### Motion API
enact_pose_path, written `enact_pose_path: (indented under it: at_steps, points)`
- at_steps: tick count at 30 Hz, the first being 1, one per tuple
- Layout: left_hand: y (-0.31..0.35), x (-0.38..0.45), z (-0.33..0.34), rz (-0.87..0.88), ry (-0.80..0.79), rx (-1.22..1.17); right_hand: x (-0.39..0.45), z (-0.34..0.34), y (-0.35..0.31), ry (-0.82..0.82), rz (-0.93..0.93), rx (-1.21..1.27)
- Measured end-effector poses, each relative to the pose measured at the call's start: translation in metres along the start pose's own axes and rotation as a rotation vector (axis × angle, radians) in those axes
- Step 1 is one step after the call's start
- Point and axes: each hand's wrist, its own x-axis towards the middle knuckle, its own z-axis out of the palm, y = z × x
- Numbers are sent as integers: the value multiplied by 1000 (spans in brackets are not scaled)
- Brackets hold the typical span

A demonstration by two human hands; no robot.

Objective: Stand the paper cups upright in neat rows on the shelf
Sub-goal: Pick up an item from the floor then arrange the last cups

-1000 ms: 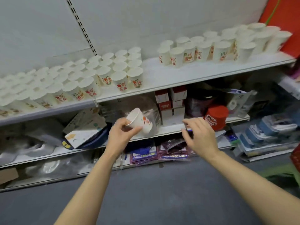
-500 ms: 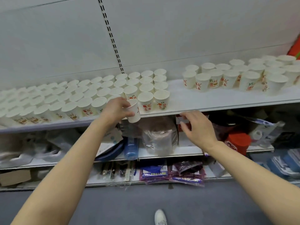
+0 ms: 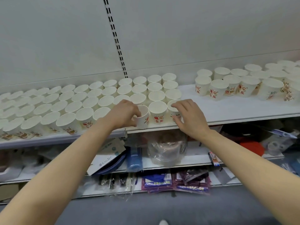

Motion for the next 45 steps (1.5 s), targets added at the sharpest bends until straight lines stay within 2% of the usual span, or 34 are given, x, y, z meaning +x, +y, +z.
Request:
enact_pose_path:
  at_steps: [6, 12, 18, 34, 36, 40, 45]
  points:
    - [13, 3, 8, -113, 153, -35, 7, 6, 2, -29, -22, -16]
    - [14, 2, 11, -159, 137, -10, 3, 11, 5, -56, -39, -23]
    - [16, 0, 9, -186, 207, -73, -4, 10, 13, -1, -24, -39]
    - [7, 5, -4, -135, 86, -65, 6, 12, 21, 21, -114, -39]
    - [6, 4, -7, -146, 124, -82, 5, 10, 21, 44, -98, -33]
    - [20, 20, -23, -114, 343, -155, 0, -5, 30, 154, -40, -30]
    - [66, 71, -37, -12, 366, -248, -8, -20, 51, 211, 14, -32]
